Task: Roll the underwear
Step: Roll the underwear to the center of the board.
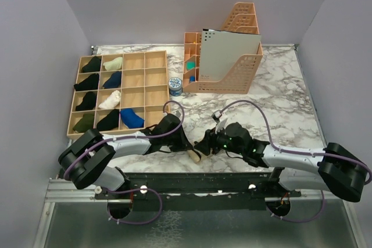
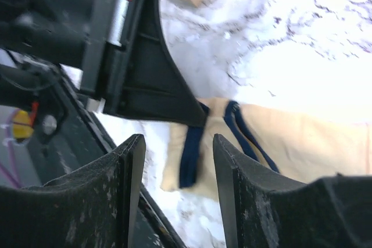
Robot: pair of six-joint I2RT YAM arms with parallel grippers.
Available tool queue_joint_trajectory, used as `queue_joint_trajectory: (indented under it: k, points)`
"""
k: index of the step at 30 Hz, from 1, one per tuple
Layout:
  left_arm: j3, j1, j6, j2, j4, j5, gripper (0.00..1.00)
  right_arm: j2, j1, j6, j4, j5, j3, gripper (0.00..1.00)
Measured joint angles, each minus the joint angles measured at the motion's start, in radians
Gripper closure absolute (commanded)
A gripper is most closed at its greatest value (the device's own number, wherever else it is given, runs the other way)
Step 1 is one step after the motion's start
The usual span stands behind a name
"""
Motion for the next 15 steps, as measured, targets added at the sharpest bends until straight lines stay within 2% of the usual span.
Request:
queue_joint_trajectory:
  k: [4,7,11,15]
  points:
    - [0.007,0.000,-0.005,-0.013,-0.037,-0.019,1.00,-0.012,0.024,-0.097,-0.196,0.036,0.050,0.50]
    - [0.008,0.000,-0.020,-0.021,-0.055,-0.031,1.00,-0.010,0.092,-0.143,-0.294,0.082,0.075,0.51]
    - [0.008,0.000,-0.039,-0.026,-0.068,-0.039,1.00,0.051,0.215,-0.190,-0.370,0.186,0.174,0.52]
    - [0.011,0.000,-0.052,-0.026,-0.074,-0.040,1.00,0.150,0.288,-0.223,-0.395,0.278,0.261,0.52]
